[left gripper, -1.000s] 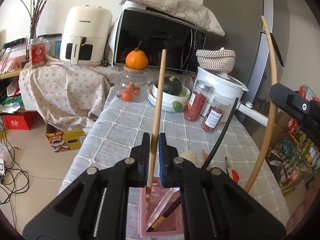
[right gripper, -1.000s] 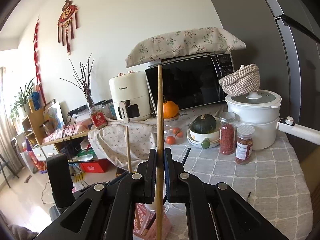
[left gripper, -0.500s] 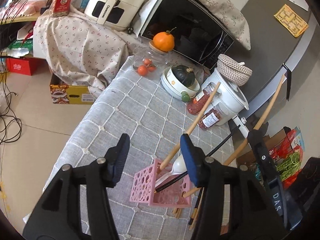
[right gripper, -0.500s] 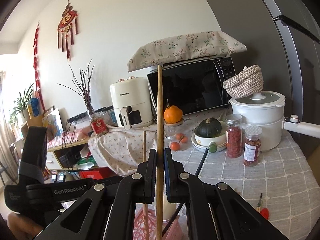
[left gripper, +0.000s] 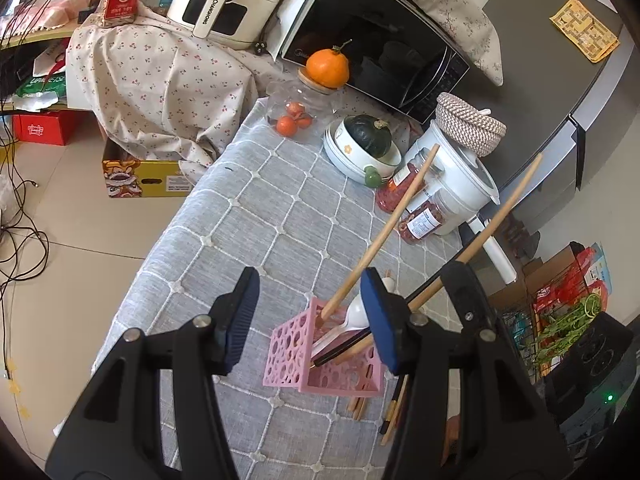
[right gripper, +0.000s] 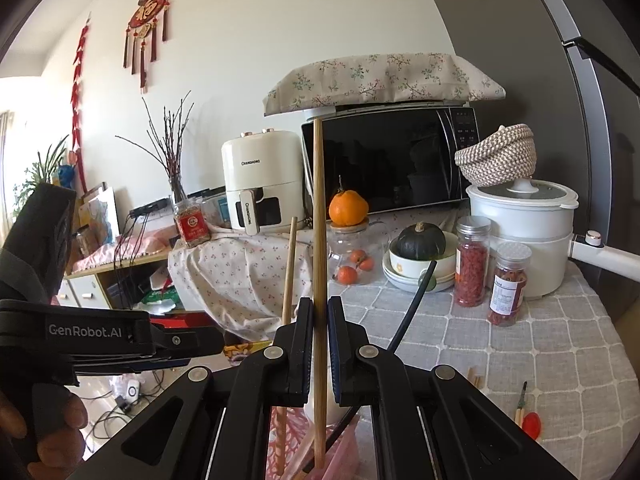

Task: Organize utensils
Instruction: 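Carry both wooden chopsticks over the pink basket and drop them in with both tools, then return the left tool to the wooden chopsticks and grasp one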

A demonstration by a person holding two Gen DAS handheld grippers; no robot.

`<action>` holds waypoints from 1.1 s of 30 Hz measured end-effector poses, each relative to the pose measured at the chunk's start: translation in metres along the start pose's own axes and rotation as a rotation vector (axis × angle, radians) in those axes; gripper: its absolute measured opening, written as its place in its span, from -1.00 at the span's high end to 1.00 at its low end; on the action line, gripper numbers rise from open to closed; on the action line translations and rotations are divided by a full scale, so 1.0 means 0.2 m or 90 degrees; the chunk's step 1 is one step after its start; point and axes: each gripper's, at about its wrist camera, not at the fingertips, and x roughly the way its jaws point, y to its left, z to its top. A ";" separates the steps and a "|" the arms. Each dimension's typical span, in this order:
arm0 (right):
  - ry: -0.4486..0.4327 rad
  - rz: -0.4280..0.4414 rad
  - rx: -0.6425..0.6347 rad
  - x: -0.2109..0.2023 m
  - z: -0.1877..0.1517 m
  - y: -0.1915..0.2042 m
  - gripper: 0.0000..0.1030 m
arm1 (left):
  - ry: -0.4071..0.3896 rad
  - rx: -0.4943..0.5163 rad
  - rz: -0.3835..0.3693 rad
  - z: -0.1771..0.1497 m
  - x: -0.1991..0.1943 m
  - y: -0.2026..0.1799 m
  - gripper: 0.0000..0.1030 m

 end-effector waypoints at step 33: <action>0.279 -0.154 0.265 -0.27 0.11 -0.87 0.03 | 0.133 0.360 0.044 -0.50 0.32 -0.69 -0.05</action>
